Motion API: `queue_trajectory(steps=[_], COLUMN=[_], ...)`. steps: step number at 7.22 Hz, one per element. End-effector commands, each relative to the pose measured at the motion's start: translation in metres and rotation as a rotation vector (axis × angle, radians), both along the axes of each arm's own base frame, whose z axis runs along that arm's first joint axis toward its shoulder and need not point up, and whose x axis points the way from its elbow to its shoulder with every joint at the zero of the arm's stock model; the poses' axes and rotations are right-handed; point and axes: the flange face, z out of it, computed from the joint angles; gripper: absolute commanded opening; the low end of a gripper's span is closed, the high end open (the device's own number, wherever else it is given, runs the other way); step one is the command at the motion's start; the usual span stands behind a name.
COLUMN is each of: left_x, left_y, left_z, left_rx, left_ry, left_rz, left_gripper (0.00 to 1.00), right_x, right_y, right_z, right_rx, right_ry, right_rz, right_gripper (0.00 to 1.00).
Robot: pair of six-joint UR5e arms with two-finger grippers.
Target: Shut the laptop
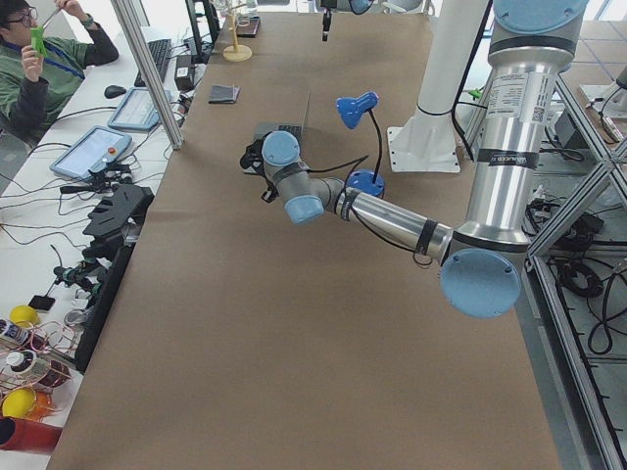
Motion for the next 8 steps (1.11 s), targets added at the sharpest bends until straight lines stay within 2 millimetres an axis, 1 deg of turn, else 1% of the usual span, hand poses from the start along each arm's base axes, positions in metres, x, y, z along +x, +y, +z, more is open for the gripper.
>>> queue_trajectory(steps=[1, 2, 3, 4, 5, 6, 7, 8], left_x=[0.060, 0.088, 0.112, 0.135, 0.149, 0.160, 0.166, 0.170], left_y=[0.033, 0.047, 0.058, 0.072, 0.078, 0.082, 0.081, 0.079], left_z=[-0.025, -0.040, -0.065, -0.082, -0.094, -0.107, -0.114, -0.125], left_rx=[-0.149, -0.210, -0.277, -0.348, -0.368, -0.352, -0.344, -0.332], left_ry=[0.070, 0.100, 0.135, 0.167, 0.181, 0.196, 0.203, 0.214], left_rz=[0.064, 0.098, 0.123, 0.154, 0.171, 0.189, 0.195, 0.200], left_gripper=[0.00, 0.00, 0.00, 0.00, 0.00, 0.00, 0.00, 0.00], right_x=[-0.051, -0.088, -0.134, -0.170, -0.189, -0.207, -0.223, -0.230], right_y=[0.028, 0.042, 0.050, 0.061, 0.068, 0.064, 0.055, 0.051], right_z=[-0.037, -0.062, -0.087, -0.104, -0.115, -0.137, -0.164, -0.174], right_rx=[-0.052, -0.062, -0.068, -0.044, -0.029, -0.029, -0.036, -0.045], right_ry=[-0.027, -0.044, -0.078, -0.096, -0.099, -0.093, -0.078, -0.057], right_rz=[0.000, 0.027, 0.057, 0.089, 0.098, 0.099, 0.103, 0.105], right_gripper=[0.00, 0.00, 0.00, 0.00, 0.00, 0.00, 0.00, 0.00])
